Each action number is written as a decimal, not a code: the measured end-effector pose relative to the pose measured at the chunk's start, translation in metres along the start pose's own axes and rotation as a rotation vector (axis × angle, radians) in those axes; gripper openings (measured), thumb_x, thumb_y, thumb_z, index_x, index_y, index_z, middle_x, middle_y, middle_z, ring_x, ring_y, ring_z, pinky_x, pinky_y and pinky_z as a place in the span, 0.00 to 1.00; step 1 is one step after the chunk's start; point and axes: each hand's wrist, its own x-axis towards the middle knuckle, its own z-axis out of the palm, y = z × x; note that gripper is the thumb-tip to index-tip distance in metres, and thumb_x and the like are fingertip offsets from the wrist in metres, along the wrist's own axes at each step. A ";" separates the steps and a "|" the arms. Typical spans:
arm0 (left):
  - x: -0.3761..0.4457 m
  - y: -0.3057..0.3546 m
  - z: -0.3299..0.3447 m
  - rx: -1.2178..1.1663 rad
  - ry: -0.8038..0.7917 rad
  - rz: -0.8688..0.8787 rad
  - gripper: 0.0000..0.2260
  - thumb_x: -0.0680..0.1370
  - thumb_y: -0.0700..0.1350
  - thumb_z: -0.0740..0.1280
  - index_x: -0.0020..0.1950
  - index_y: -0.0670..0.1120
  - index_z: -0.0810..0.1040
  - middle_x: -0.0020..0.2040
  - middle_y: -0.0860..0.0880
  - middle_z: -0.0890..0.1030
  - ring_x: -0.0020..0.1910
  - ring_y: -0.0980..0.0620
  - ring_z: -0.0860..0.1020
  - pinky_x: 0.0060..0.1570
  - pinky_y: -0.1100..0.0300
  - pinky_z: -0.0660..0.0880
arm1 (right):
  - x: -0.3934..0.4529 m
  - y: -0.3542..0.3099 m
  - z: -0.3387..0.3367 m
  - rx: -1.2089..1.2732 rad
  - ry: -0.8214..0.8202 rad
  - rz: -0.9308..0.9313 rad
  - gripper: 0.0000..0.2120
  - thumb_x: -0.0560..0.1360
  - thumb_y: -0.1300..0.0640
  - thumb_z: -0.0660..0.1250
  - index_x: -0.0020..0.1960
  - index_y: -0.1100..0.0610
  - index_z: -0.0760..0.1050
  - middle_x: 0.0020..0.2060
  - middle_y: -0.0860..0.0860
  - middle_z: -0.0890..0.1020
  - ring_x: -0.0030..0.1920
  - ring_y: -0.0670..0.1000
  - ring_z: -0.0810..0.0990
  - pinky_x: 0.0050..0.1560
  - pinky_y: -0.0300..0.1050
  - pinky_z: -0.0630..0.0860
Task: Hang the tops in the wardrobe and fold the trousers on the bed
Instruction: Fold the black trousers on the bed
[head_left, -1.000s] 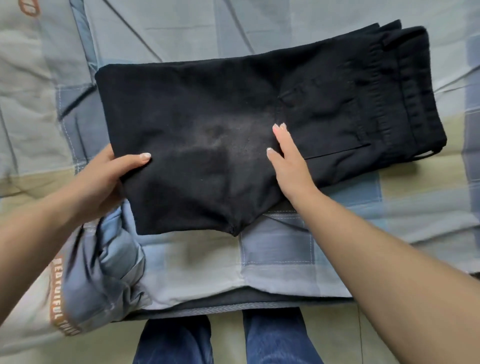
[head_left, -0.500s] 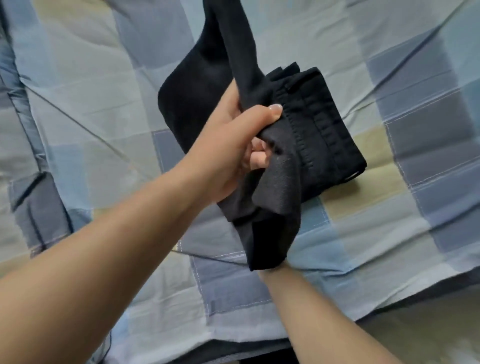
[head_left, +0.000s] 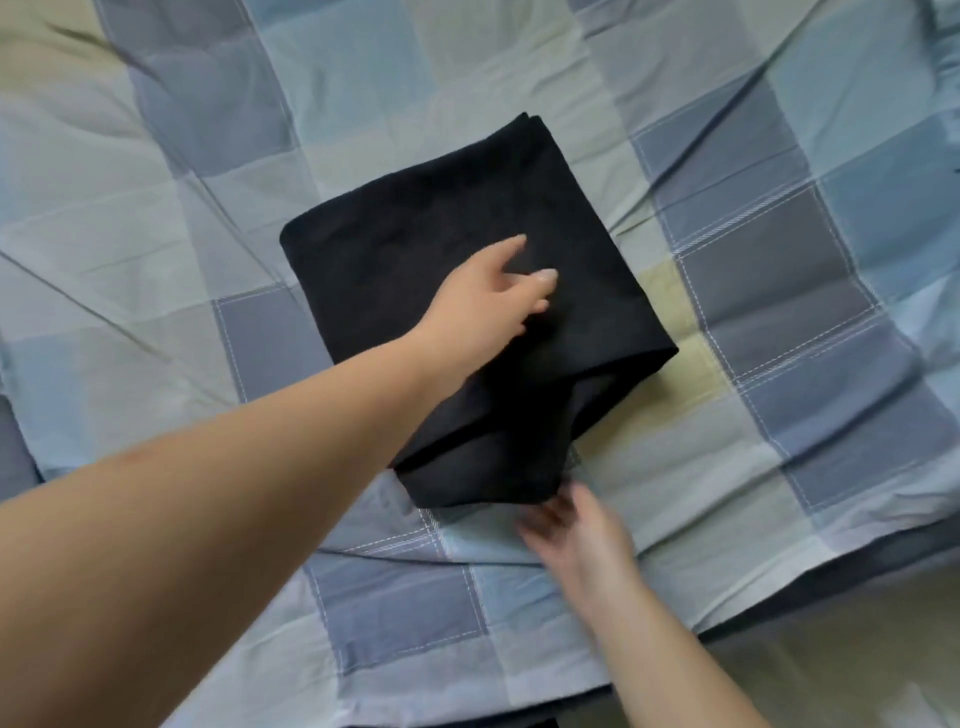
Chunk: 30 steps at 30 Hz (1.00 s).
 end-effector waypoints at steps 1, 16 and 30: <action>-0.004 -0.013 -0.016 0.056 0.128 0.047 0.19 0.78 0.48 0.67 0.68 0.51 0.72 0.51 0.52 0.83 0.49 0.57 0.82 0.55 0.54 0.79 | -0.002 -0.012 -0.011 -0.052 0.046 -0.094 0.11 0.81 0.60 0.55 0.49 0.56 0.76 0.44 0.55 0.81 0.45 0.51 0.80 0.43 0.47 0.76; -0.057 -0.118 -0.079 -0.370 0.148 -0.305 0.18 0.79 0.54 0.64 0.67 0.49 0.73 0.58 0.55 0.82 0.54 0.55 0.81 0.52 0.56 0.77 | 0.052 -0.152 0.033 -0.666 -0.150 -0.392 0.16 0.73 0.47 0.70 0.58 0.51 0.77 0.53 0.49 0.83 0.52 0.51 0.81 0.55 0.50 0.78; -0.200 -0.195 -0.080 -0.117 0.172 -0.461 0.12 0.75 0.49 0.69 0.58 0.53 0.77 0.54 0.56 0.84 0.54 0.56 0.81 0.55 0.55 0.76 | -0.024 0.026 -0.108 -0.751 -0.182 -0.141 0.09 0.73 0.54 0.71 0.53 0.49 0.79 0.49 0.44 0.85 0.51 0.44 0.82 0.52 0.42 0.76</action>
